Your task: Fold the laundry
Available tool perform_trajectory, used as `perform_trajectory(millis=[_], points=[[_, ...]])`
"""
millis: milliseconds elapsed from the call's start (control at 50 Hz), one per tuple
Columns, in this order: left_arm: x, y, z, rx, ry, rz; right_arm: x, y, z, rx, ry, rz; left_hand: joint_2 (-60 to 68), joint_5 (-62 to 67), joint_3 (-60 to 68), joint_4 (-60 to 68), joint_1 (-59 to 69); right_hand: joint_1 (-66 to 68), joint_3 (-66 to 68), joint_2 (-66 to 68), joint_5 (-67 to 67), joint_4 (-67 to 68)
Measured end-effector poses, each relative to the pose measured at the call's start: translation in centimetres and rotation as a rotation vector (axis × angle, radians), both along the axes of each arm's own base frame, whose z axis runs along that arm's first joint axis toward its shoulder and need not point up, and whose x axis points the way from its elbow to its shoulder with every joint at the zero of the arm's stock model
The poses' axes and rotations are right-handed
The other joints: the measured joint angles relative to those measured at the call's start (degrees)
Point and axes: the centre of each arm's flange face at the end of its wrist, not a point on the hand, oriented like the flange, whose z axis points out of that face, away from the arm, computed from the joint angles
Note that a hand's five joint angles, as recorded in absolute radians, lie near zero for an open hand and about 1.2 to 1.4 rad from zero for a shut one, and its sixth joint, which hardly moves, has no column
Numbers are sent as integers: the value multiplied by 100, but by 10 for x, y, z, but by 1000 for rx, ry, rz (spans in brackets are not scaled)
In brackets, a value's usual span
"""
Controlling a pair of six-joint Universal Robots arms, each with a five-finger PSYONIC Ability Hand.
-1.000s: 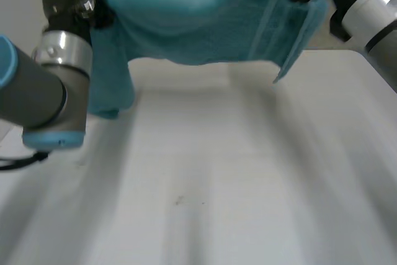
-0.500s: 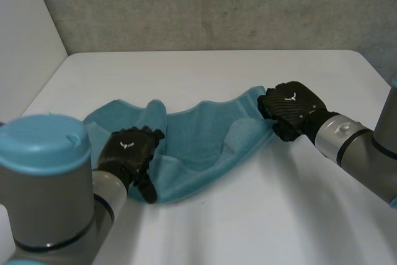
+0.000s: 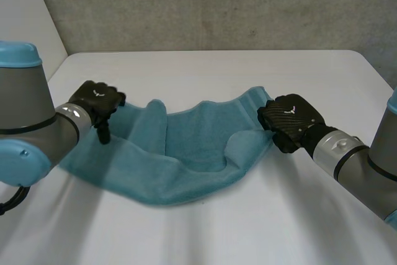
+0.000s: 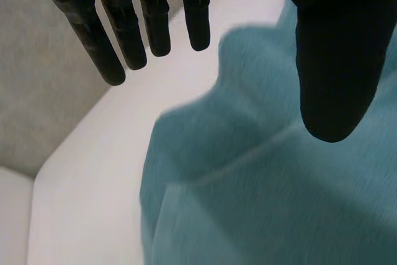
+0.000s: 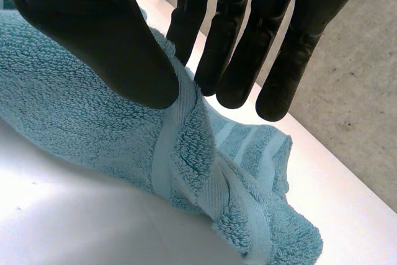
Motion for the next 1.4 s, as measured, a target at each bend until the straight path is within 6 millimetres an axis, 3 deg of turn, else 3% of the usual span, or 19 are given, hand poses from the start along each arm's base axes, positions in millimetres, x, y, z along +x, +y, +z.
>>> perform_trajectory(millis=[120, 260, 400, 820, 1080, 1120, 1160, 1180, 1240, 1260, 1400], points=[[17, -21, -26, 37, -112, 64, -1, 1, -2, 5, 7, 0, 38, 49, 39, 44, 30, 0, 0, 0, 0, 0], [25, -32, -55, 85, -190, 62, -2, 3, -4, 10, 12, 3, 38, 48, 38, 43, 30, 0, 0, 0, 0, 0], [24, -36, -67, 110, -184, 34, -2, 3, -4, 11, 12, 2, 38, 48, 38, 43, 30, 0, 0, 0, 0, 0], [12, -35, -65, 156, -53, -42, -4, 2, -6, 14, 14, -4, 65, 63, 58, 72, 30, 0, 0, 0, 0, 0], [12, -30, -67, 204, -55, -43, -3, 2, -6, 15, 14, -1, 891, 868, 866, 887, 937, 0, 0, 0, 0, 0], [12, -30, -67, 206, -51, -40, -4, 2, -6, 14, 15, -1, 1076, 1062, 1070, 1090, 1137, 0, 0, 0, 0, 0], [13, -30, -67, 206, -46, -35, -4, 2, -6, 14, 15, -2, 2032, 1966, 2022, 2026, 1887, 0, 0, 0, 0, 0], [13, -30, -66, 206, -41, -30, -4, 2, -6, 13, 15, -3, 3193, 3061, 3119, 3131, 2978, 0, 0, 0, 0, 0], [13, -30, -64, 201, -33, -24, -4, 1, -6, 13, 15, -4, 3618, 3539, 3597, 3614, 3551, 0, 0, 0, 0, 0], [13, -30, -60, 193, -23, -16, -4, 1, -6, 12, 16, -6, 4418, 4214, 4374, 4423, 4112, 0, 0, 0, 0, 0], [17, -28, -40, 143, -1, 19, -6, -3, -4, 8, 15, -22, 4604, 4250, 4555, 4605, 4112, 0, 0, 0, 0, 0]])
